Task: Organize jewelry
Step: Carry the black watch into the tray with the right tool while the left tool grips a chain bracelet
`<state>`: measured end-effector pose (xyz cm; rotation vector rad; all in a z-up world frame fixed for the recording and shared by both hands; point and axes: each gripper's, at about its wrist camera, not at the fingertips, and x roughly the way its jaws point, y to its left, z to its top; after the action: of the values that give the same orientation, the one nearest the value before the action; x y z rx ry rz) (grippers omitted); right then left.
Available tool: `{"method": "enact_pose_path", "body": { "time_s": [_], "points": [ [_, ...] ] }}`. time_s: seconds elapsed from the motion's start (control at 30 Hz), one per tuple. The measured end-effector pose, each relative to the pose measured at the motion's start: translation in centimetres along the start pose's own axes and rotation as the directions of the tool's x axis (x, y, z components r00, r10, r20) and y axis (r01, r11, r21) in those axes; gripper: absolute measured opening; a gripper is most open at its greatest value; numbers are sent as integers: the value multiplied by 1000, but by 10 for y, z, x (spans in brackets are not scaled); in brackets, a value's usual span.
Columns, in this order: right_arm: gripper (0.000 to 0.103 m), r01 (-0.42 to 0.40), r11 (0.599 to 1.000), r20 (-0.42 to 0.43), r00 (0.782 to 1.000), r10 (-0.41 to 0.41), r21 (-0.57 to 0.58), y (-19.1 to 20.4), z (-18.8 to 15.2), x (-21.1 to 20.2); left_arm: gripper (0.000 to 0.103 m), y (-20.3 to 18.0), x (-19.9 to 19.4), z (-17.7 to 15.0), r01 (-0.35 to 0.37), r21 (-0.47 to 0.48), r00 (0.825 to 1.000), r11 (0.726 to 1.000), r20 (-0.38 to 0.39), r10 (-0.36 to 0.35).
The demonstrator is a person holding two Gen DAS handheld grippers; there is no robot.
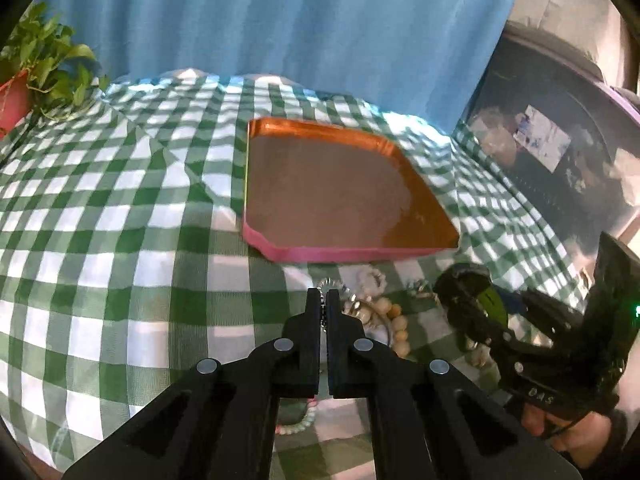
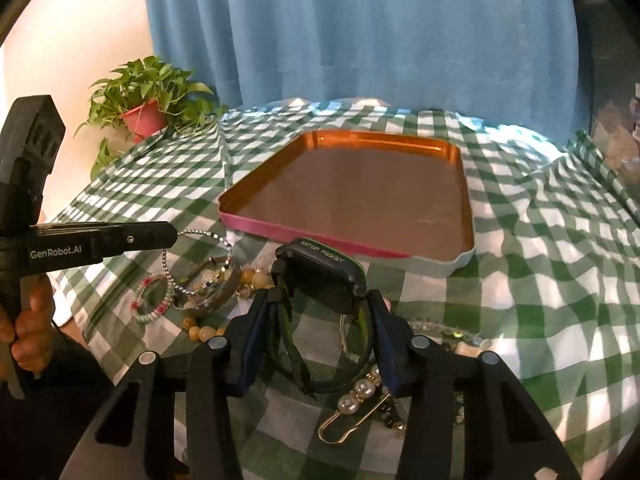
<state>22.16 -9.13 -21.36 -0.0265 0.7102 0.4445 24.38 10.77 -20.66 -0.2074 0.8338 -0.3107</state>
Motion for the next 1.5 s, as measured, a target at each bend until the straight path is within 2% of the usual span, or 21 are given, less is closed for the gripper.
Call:
{"method": "enact_pose_path", "body": {
  "time_s": [0.1,0.37,0.57,0.7,0.9,1.1,1.3,1.5],
  "points": [
    [43,5,1000,-3,1000,-5,7,1,5,-8,2,-11,-6,10,-22,5,1000,1000,2,22],
    [43,120,991,12,993,-121,57,0,21,-50,2,-49,-28,37,-137,35,990,990,26,136],
    [43,168,978,32,984,-173,124,6,40,-107,2,-83,-81,46,-119,64,990,991,89,113],
    [43,204,967,53,975,-214,152,15,44,-152,2,-112,-130,37,-114,106,984,988,152,97],
    [43,199,966,107,970,-218,166,41,37,-214,2,-151,-196,11,-110,165,970,980,234,69],
    [43,203,967,160,961,-227,153,63,26,-260,2,-176,-249,-7,-55,185,947,981,321,-8],
    [43,211,965,192,952,-239,156,60,24,-285,2,-190,-243,-17,-37,201,956,979,293,-24],
    [43,199,966,194,954,-230,167,49,22,-276,2,-192,-211,-14,-55,212,967,976,255,-1]
  ]
}}
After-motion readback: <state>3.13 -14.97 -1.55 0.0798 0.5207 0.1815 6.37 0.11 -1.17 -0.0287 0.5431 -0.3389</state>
